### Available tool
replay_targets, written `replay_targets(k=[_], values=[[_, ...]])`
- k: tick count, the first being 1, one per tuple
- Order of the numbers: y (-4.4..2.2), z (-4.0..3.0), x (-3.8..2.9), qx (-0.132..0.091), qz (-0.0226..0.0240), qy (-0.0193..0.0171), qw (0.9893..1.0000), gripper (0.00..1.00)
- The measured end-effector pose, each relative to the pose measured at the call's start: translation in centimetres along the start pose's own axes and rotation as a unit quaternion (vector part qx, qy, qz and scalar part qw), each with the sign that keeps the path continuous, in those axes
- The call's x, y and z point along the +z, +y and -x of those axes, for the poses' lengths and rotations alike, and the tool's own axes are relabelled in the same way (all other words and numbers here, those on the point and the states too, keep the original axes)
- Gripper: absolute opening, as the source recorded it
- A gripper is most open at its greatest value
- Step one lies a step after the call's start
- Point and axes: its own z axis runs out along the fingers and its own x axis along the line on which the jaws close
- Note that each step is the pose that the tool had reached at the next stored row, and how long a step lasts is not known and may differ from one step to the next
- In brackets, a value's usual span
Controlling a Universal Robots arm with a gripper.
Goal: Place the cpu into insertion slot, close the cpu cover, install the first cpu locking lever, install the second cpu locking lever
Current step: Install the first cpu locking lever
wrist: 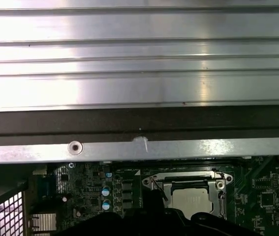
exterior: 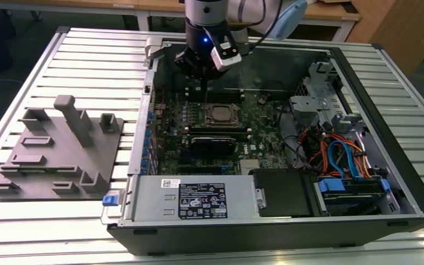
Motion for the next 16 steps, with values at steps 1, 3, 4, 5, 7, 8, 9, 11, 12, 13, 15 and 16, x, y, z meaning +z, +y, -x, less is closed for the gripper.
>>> replay_targets(k=[1, 3, 4, 5, 7, 8, 9, 11, 12, 13, 15, 16], values=[[0.0, 0.04, 0.0, 0.0, 0.0, 0.0, 1.0, 0.1], [0.01, 0.14, 0.01, 0.0, 0.0, 0.0, 1.0, 0.1], [0.01, 0.18, 0.01, 0.0, 0.0, 0.0, 1.0, 0.1], [0.01, 0.22, 0.01, 0.0, 0.0, -0.0001, 1.0, 0.1], [0.02, 0.33, 0.01, 0.0, 0.0, 0.0, 1.0, 0.1], [0.02, 0.39, 0.01, 0.0, 0.0, 0.0, 1.0, 0.1], [0.02, 0.42, 0.02, 0.0, 0.0, -0.0001, 1.0, 0.1], [0.02, 0.49, 0.02, 0.0, 0.0, 0.0, 1.0, 0.1], [0.03, 0.53, 0.02, 0.0, 0.0, 0.0, 1.0, 0.1], [0.03, 0.53, 0.02, 0.0, 0.0, -0.0001, 1.0, 0.1], [0.03, 0.53, 0.02, 0.0, 0.0, 0.0, 1.0, 0.1], [0.03, 0.53, 0.02, 0.0, 0.0, 0.0, 1.0, 0.1]])
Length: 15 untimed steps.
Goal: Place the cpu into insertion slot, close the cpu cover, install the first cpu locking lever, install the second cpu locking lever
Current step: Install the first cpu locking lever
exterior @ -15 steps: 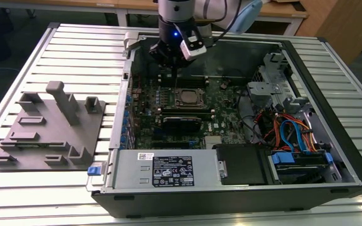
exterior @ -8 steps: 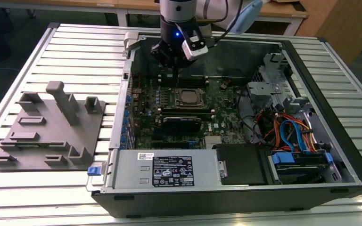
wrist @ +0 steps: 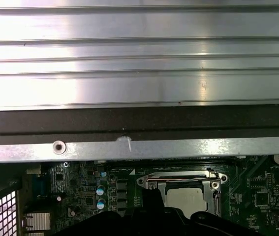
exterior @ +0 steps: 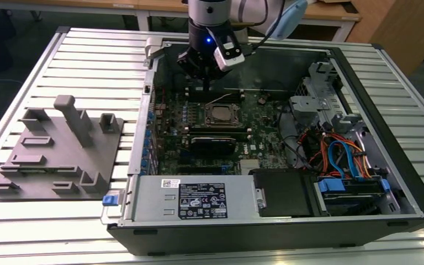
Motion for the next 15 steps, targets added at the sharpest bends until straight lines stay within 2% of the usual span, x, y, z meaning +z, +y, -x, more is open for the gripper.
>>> replay_targets(k=[6, 8, 9, 12, 13, 15], values=[[-0.01, 0.01, 0.0, 0.0, 0.0003, 0.0, 1.0, 0.1], [-0.11, 0.02, 0.0, 0.0, 0.0023, 0.0001, 1.0, 0.1], [-0.21, 0.02, 0.02, 0.0, 0.0066, 0.0003, 1.0, 0.1], [-0.58, 0.03, 0.05, 0.001, 0.0294, 0.0013, 0.9996, 0.1], [-0.65, 0.04, 0.07, 0.001, 0.0329, 0.0015, 0.9995, 0.1], [-0.67, 0.03, 0.08, 0.001, 0.0331, 0.0014, 0.9994, 0.1]])
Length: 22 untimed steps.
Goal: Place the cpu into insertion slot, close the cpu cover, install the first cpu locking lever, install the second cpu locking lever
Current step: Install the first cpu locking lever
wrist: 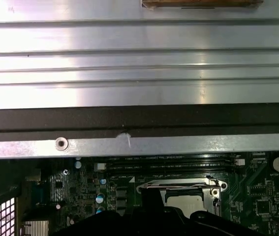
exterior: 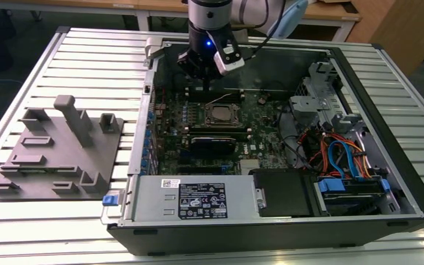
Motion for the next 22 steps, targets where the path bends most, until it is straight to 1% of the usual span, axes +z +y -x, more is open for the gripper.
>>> replay_targets(k=[16, 19, 22], values=[[-0.09, 0.07, 0.05, 0.0, 0.0, 0.0001, 1.0, 0.1], [-0.08, 0.21, 0.1, 0.0, 0.0, 0.0, 1.0, 0.1], [-0.07, 0.65, 0.21, 0.0, 0.0003, 0.0, 1.0, 0.1]])
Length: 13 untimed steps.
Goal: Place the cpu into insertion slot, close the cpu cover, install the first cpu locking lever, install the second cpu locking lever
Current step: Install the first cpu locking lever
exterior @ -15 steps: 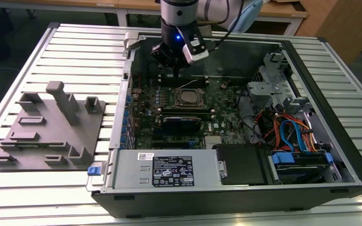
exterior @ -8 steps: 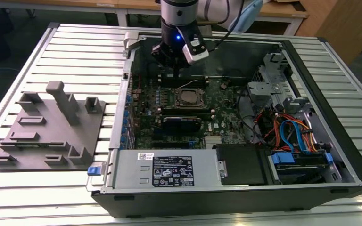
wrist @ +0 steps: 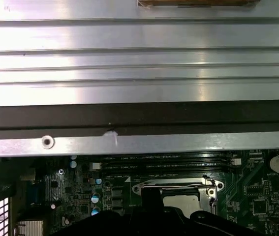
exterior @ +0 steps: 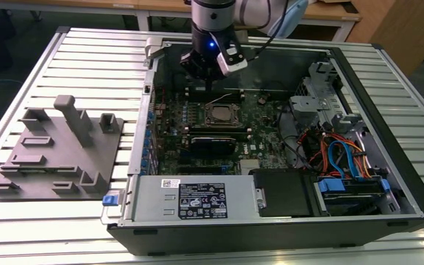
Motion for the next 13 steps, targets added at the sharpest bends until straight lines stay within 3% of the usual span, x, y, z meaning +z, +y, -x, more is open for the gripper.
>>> replay_targets(k=[7, 13], values=[[-0.01, 0.77, 0.63, 0.003, 0.0072, 0.0001, 1.0, 0.1], [-0.04, 1.2, 1.26, 0.003, 0.0076, 0.0001, 1.0, 0.1]])
